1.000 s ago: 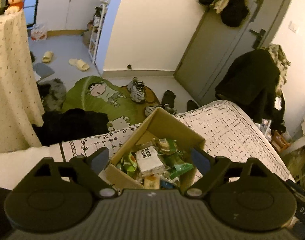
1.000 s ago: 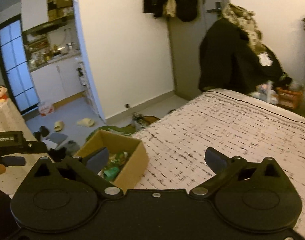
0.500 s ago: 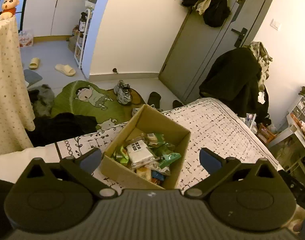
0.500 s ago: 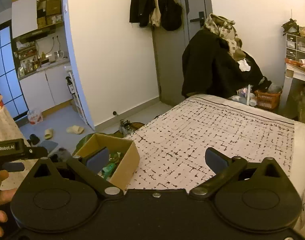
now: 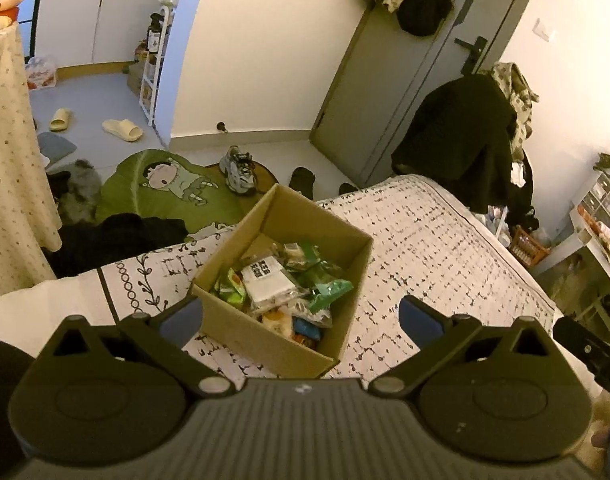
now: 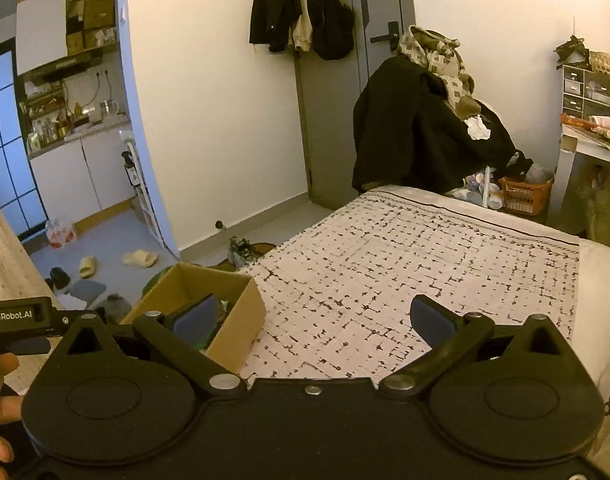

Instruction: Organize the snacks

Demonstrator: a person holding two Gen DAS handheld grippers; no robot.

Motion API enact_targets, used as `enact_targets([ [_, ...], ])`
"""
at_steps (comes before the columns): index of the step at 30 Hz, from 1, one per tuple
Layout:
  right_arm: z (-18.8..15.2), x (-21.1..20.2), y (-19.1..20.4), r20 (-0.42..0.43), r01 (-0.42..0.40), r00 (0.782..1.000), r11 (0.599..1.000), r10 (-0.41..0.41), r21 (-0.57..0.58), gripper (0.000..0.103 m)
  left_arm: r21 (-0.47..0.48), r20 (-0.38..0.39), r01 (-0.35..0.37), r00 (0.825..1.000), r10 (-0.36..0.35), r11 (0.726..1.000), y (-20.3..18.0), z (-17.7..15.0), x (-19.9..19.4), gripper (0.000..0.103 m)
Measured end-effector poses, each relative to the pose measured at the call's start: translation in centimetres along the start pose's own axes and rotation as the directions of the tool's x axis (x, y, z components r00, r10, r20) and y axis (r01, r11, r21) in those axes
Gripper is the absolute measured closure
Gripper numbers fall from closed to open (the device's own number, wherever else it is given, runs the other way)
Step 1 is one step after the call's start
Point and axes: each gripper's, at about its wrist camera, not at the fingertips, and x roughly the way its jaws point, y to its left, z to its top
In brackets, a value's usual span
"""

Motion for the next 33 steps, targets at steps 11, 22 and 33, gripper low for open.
enact_targets([
  [11, -0.8, -0.9, -0.9, -0.057, -0.026, 0.998, 0.999, 0.027, 0.023, 0.000, 0.078, 0.010, 0.012, 1.000, -0.013, 0.997, -0.8, -1.3, 0.0, 0.000],
  [22, -2.0, -1.7, 0.0, -0.128, -0.075, 0.989, 0.997, 0.072, -0.021, 0.000, 0.203, 0.016, -0.008, 1.000, 0.005, 0.979, -1.4, -3.0, -1.2, 0.000],
  [33, -2.0, -1.9, 0.1, -0.126, -0.076, 0.989, 0.997, 0.073, -0.023, 0.000, 0.208, 0.024, -0.018, 1.000, 0.013, 0.978, -1.4, -2.8, -1.6, 0.000],
])
